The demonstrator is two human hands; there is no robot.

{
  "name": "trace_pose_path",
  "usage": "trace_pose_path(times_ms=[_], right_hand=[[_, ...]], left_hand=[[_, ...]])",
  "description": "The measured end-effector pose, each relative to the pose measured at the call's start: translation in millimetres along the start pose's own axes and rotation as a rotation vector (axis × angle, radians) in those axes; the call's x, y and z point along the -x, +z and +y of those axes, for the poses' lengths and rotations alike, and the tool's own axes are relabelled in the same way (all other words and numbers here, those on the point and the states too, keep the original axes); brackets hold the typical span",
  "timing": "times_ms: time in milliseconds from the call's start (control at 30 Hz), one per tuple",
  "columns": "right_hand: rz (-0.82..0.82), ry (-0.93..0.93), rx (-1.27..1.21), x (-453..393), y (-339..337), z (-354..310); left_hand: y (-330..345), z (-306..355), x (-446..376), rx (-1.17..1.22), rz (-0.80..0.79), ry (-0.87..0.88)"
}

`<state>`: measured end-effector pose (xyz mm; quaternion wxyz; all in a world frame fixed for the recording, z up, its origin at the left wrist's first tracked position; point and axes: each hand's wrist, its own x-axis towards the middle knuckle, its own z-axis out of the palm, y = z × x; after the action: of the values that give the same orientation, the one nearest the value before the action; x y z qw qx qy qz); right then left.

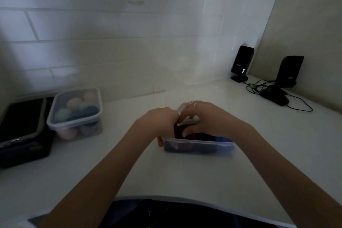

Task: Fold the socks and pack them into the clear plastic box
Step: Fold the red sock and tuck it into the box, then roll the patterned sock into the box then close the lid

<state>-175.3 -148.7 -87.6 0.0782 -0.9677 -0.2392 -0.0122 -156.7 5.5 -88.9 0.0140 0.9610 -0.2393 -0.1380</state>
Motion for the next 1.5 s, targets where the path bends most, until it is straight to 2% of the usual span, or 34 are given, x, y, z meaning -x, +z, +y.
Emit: trace_pose_path(times_ms=[67,167,233,433,567,700,767,833,967,1033,1133,1233,1300,1400,1500], right_hand=[[-0.006,0.025,0.058,-2,1,-3],[-0.116,0.074,0.196,-9,17,-2],[-0.174,0.124,0.190,-13,24,-1],[-0.241,0.116,0.182,-9,18,-8],[-0.289,0.102,0.182,-3,8,-14],[-0.321,0.090,0.067,4,-1,-15],[-0.328,0.092,-0.048,6,-6,-11],[-0.264,0.123,-0.157,10,-13,-5],[0.109,0.145,-0.385,27,-25,15],[0.318,0.184,-0.479,37,-25,32],[0.581,0.327,-0.551,45,-9,62],[0.758,0.502,-0.596,48,17,85],[0.719,0.541,-0.677,48,33,90],[0.469,0.477,-0.689,46,49,86],[0.356,0.425,-0.684,38,54,87]], left_hand=[[1,-2,0,0.000,0.011,0.009],[2,-4,-2,-0.011,0.020,0.023],[2,-4,-2,-0.027,0.037,0.029],[5,-5,0,-0.018,0.072,0.027],[-1,-10,13,-0.053,0.359,0.002],[3,-29,20,0.260,0.716,-0.044],[14,-34,11,0.522,0.841,-0.106],[25,-33,3,0.790,0.812,-0.152],[40,-26,-14,1.137,0.595,-0.175],[45,-23,-22,1.227,0.527,-0.180],[49,-18,-26,1.313,0.505,-0.152],[53,-19,-28,1.355,0.534,-0.119],[53,-19,-29,1.368,0.550,-0.094],[53,-23,-28,1.430,0.572,-0.071],[53,-31,-27,1.477,0.583,-0.074]])
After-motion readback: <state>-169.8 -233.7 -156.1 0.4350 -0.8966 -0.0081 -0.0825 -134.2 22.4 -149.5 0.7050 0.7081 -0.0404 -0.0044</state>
